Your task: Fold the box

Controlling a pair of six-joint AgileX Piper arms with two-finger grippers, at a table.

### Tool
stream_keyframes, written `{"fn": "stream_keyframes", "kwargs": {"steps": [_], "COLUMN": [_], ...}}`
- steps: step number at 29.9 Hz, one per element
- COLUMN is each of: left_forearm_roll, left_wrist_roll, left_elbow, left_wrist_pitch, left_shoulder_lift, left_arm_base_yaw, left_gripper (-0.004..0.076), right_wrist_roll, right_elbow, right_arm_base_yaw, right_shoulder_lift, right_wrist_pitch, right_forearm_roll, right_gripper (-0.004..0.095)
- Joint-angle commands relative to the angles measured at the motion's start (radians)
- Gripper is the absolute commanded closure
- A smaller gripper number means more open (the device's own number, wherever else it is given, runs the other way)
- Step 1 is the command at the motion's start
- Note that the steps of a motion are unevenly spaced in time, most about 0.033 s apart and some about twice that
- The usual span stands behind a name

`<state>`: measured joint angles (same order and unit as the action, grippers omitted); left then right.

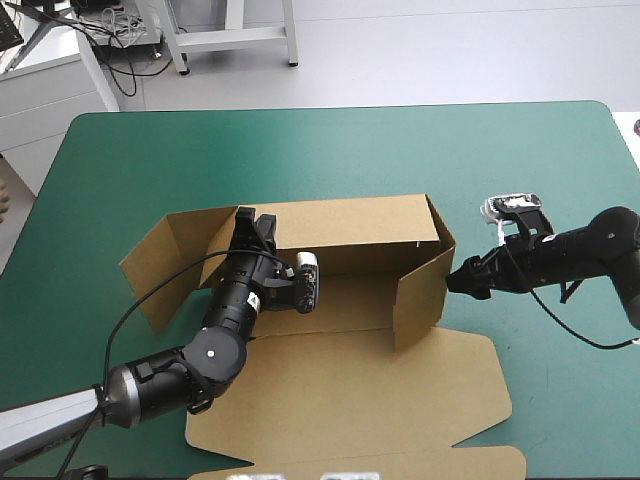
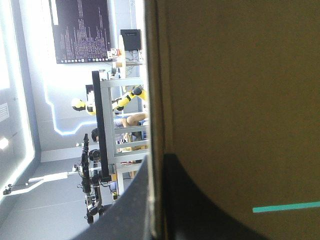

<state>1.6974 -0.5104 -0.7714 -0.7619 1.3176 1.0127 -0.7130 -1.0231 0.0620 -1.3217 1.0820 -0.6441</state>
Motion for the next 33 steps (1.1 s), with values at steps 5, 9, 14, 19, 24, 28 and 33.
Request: {"fn": "stream_keyframes", "kwargs": {"steps": [5, 9, 14, 19, 24, 28, 33], "left_forearm_roll": [0.092, 0.086, 0.085, 0.085, 0.085, 0.085, 0.085], "left_wrist_roll": [-0.006, -0.006, -0.008, -0.008, -0.008, -0.008, -0.008], "left_elbow": [-0.028, -0.028, -0.028, -0.028, -0.028, -0.028, -0.028], "left_wrist_pitch": [-0.048, -0.048, -0.048, -0.048, -0.048, -0.048, -0.048], "left_shoulder_lift": [-0.034, -0.034, -0.034, -0.034, -0.034, -0.034, -0.034], "left_arm_base_yaw": [0.008, 0.008, 0.008, 0.008, 0.008, 0.008, 0.008], "left_gripper": [0.0734, 0.0734, 0.0734, 0.0734, 0.0734, 0.0734, 0.0734], "right_wrist_roll": [-0.095, -0.161, -0.189, -0.192, -0.173, -0.173, -0.184], "right_elbow": [-0.021, 0.006, 0.075, 0.147, 0.247, 0.314, 0.361], "right_arm_base_yaw": [0.002, -0.005, -0.093, -0.222, -0.316, -0.371, -0.470], "right_shoulder_lift": [0.032, 0.032, 0.034, 0.084, 0.178, 0.215, 0.201], "right_wrist_pitch": [0.030, 0.014, -0.114, -0.334, -0.603, -0.738, -0.906], "right_forearm_roll": [-0.129, -0.211, -0.243, -0.236, -0.234, -0.238, -0.241], "right_gripper": [0.0194, 0.0194, 0.0194, 0.0194, 0.0194, 0.0194, 0.0253]}}
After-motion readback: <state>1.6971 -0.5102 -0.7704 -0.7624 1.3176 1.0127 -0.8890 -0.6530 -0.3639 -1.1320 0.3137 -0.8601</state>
